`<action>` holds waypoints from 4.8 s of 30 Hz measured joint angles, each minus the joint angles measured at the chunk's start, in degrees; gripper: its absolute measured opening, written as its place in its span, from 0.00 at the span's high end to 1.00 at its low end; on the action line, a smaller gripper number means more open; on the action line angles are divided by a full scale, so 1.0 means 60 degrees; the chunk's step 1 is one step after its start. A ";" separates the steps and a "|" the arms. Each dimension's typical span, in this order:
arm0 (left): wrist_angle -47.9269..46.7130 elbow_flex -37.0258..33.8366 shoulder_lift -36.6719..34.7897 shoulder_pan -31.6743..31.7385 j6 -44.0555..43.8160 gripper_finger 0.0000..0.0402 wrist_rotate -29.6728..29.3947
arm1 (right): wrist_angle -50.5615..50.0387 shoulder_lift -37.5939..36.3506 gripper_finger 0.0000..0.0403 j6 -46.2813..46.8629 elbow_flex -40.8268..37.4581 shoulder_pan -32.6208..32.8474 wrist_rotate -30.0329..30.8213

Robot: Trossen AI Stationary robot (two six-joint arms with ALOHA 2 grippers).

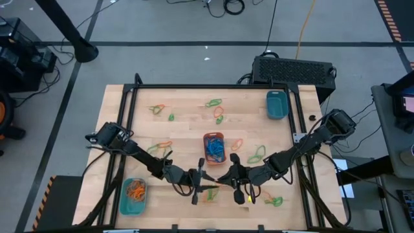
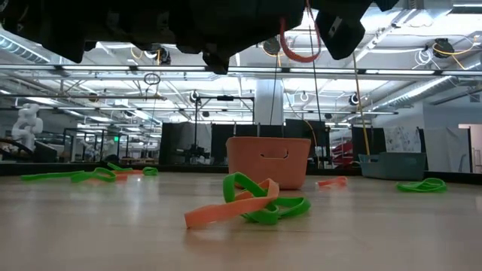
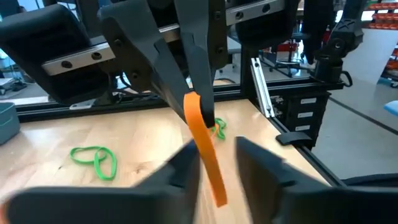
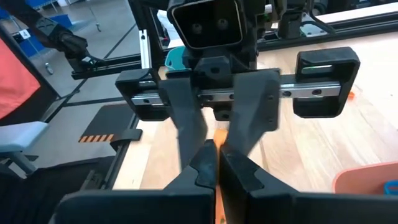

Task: Sort rubber bands into baskets
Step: Put the orange rubber band into the green bin

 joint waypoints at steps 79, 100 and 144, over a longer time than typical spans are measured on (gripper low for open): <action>-1.8648 0.0182 -0.6586 -0.3139 -0.8969 0.76 -0.1198 | -0.0602 -0.0186 0.54 -0.1687 0.0000 -0.0253 -0.1264; -1.7173 -0.2007 -0.6583 0.4654 -0.3225 0.76 0.0804 | -0.1639 -0.0189 0.54 -0.1427 0.0000 -0.0475 -0.1138; -1.5639 -0.1777 -0.5707 0.4418 -0.2245 1.00 -0.1230 | -0.1680 -0.0189 0.54 -0.1459 0.0000 -0.0614 -0.0521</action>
